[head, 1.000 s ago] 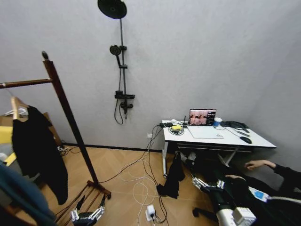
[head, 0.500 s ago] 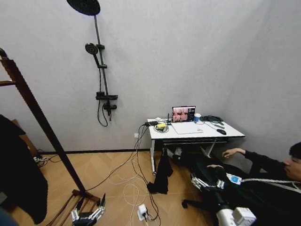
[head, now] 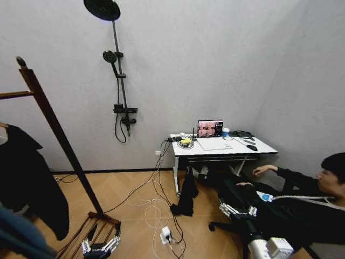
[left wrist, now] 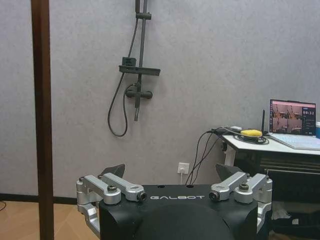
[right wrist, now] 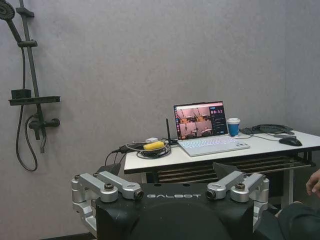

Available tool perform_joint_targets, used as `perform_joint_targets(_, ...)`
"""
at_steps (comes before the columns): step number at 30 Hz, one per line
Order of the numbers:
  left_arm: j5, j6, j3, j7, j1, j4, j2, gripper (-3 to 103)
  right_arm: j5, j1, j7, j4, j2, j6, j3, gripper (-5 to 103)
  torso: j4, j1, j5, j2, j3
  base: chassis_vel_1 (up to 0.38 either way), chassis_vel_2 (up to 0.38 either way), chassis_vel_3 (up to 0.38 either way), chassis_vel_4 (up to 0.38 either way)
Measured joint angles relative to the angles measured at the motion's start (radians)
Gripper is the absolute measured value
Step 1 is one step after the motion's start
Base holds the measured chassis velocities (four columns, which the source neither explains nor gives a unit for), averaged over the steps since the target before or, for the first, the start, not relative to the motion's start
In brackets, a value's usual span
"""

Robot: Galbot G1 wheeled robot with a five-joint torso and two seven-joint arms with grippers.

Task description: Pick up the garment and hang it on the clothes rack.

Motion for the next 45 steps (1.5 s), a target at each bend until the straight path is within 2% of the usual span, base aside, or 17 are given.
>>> perform_joint_targets(8, 0.000, 0.000, 0.000, 0.000, 0.000, 0.000, 0.000, 100, 0.000, 0.000, 0.000, 0.000, 0.000, 0.000, 0.000, 100, 0.0000, 0.000, -0.0005, 0.000, 0.000, 0.239, -0.183, -0.229, 0.186)
perform_joint_targets(11, 0.000, 0.000, 0.000, 0.000, 0.000, 0.000, 0.000, 100, 0.000, 0.000, 0.000, 0.000, 0.000, 0.000, 0.000, 100, 0.0003, 0.000, 0.0007, 0.000, 0.000, 0.142, -0.171, -0.143, 0.190)
perform_joint_targets(14, 0.000, 0.000, 0.000, 0.000, 0.000, 0.000, 0.000, 100, 0.000, 0.000, 0.000, 0.000, 0.000, 0.000, 0.000, 100, 0.0005, 0.001, -0.0003, 0.000, 0.000, 0.133, -0.176, -0.135, 0.197)
perform_joint_targets(19, 0.000, 0.000, 0.000, 0.000, 0.000, 0.000, 0.000, 100, 0.000, 0.000, 0.000, 0.000, 0.000, 0.000, 0.000, 100, -0.0001, 0.001, -0.0002, 0.000, 0.000, 0.261, -0.254, -0.228, 0.238)
perform_joint_targets(21, 0.000, 0.000, 0.000, 0.000, 0.000, 0.000, 0.000, 100, 0.000, 0.000, 0.000, 0.000, 0.000, 0.000, 0.000, 100, 0.0005, 0.001, 0.0006, 0.000, 0.000, 0.340, -0.321, -0.335, 0.343)
perform_joint_targets(22, 0.000, 0.000, 0.000, 0.000, 0.000, 0.000, 0.000, 100, 0.000, 0.000, 0.000, 0.000, 0.000, 0.000, 0.000, 100, 0.0006, 0.000, -0.0009, 0.000, 0.000, 0.365, -0.321, -0.335, 0.336)
perform_joint_targets(23, 0.000, 0.000, 0.000, 0.000, 0.000, 0.000, 0.000, 100, 0.000, 0.000, 0.000, 0.000, 0.000, 0.000, 0.000, 100, 0.0000, 0.000, 0.0008, 0.000, 0.000, 0.372, -0.362, -0.352, 0.371)
perform_joint_targets(27, 0.000, 0.000, 0.000, 0.001, 0.000, 0.000, 0.000, 100, 0.000, 0.000, 0.000, 0.000, 0.000, 0.000, 0.000, 100, -0.0001, -0.001, -0.0007, 0.001, 0.000, 0.379, -0.372, -0.385, 0.373)
perform_joint_targets(30, 0.000, 0.000, 0.000, 0.000, 0.000, 0.000, 0.000, 100, 0.000, 0.000, 0.000, 0.000, 0.000, 0.000, 0.000, 100, 0.0003, -0.001, 0.0008, 0.000, 0.000, 0.391, -0.378, -0.394, 0.362)
perform_joint_targets(33, 0.000, 0.000, 0.000, 0.000, 0.000, 0.000, 0.000, 100, 0.000, 0.000, 0.000, 0.000, 0.000, 0.000, 0.000, 100, 0.0003, 0.000, -0.0011, 0.000, 0.000, 0.336, -0.370, -0.345, 0.359)
perform_joint_targets(34, 0.000, 0.000, 0.000, 0.001, 0.000, 0.000, 0.000, 100, 0.000, 0.000, 0.000, 0.000, 0.000, 0.000, 0.000, 100, 0.0001, -0.001, 0.0007, 0.001, 0.000, 0.343, -0.329, -0.342, 0.349)
perform_joint_targets(36, 0.000, 0.000, 0.000, 0.001, 0.000, 0.000, 0.000, 100, 0.000, 0.000, 0.000, 0.000, 0.000, 0.000, 0.000, 100, 0.0001, 0.000, 0.0006, 0.000, 0.000, 0.351, -0.367, -0.407, 0.349)
perform_joint_targets(37, 0.000, 0.000, -0.001, -0.001, 0.000, 0.000, 0.000, 100, 0.000, 0.000, 0.000, 0.000, 0.000, 0.000, 0.000, 100, 0.0008, 0.000, -0.0009, 0.000, 0.000, 0.351, -0.380, -0.321, 0.356)
perform_joint_targets(38, 0.000, 0.000, 0.000, 0.000, 0.000, 0.000, 0.000, 100, 0.000, 0.000, 0.000, 0.000, 0.000, 0.000, 0.000, 100, -0.0002, -0.001, 0.0001, 0.000, 0.000, 0.323, -0.380, -0.316, 0.337)
perform_joint_targets(40, 0.000, 0.000, 0.000, 0.000, 0.000, 0.000, 0.000, 100, 0.000, 0.000, 0.000, 0.000, 0.000, 0.000, 0.000, 100, 0.0004, 0.000, 0.0010, 0.000, 0.000, 0.338, -0.356, -0.316, 0.340)
perform_joint_targets(43, 0.000, 0.000, 0.000, 0.000, 0.000, 0.000, 0.000, 100, 0.000, 0.000, 0.000, 0.000, 0.000, 0.000, 0.000, 100, 0.0006, 0.001, -0.0005, 0.000, 0.000, 0.335, -0.373, -0.354, 0.350)
perform_joint_targets(45, 0.000, 0.000, 0.000, 0.000, 0.000, 0.000, 0.000, 100, 0.000, 0.000, 0.000, 0.000, 0.000, 0.000, 0.000, 100, 0.0001, 0.000, 0.0012, 0.000, 0.000, 0.366, -0.341, -0.347, 0.322)
